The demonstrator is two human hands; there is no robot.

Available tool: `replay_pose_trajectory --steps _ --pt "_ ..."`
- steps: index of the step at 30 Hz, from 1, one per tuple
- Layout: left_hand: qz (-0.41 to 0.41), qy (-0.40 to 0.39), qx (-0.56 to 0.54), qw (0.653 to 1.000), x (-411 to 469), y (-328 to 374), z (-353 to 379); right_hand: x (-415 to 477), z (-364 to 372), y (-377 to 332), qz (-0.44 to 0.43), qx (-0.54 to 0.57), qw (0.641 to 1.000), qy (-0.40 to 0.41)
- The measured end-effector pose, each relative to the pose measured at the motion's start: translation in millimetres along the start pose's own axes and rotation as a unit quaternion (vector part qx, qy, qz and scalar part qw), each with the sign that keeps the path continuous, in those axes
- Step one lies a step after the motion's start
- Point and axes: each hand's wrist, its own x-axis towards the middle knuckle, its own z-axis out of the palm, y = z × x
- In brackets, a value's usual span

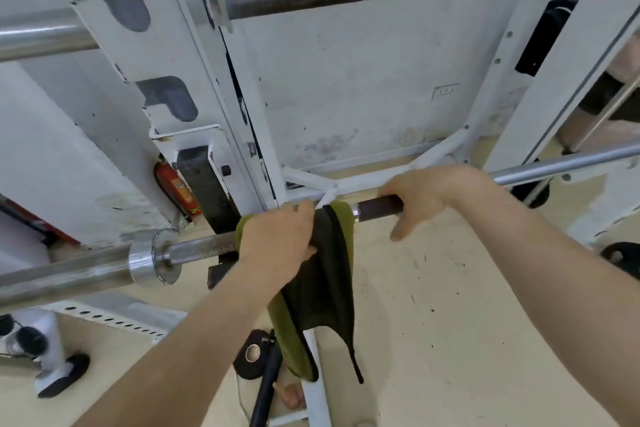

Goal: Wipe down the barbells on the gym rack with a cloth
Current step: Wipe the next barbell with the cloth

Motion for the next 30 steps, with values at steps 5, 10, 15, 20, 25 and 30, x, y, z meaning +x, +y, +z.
replay_pose_trajectory --steps 5,10,15,20,25,30 --pt "-0.001 -0.147 -0.099 0.984 21.7 -22.4 -13.9 14.4 42.4 7.6 0.015 -0.147 0.957 0.249" --pt "-0.003 -0.054 0.014 0.998 14.6 -4.0 -8.2 18.0 44.6 10.5 0.012 -0.139 0.954 0.267" --pt "-0.006 -0.009 -0.020 1.000 35.6 34.5 -8.8 20.9 45.2 11.0 0.006 -0.137 0.952 0.273" --pt "0.013 0.047 -0.013 0.999 58.4 93.1 -18.3 17.8 43.0 11.2 -0.004 -0.116 0.958 0.261" --pt "0.008 0.064 0.007 0.998 40.7 58.5 -1.8 14.7 47.0 25.7 -0.039 -0.066 0.958 0.276" --pt "-0.052 0.014 -0.001 0.999 7.3 13.9 -2.2 13.0 42.4 28.2 -0.076 0.048 0.964 0.251"
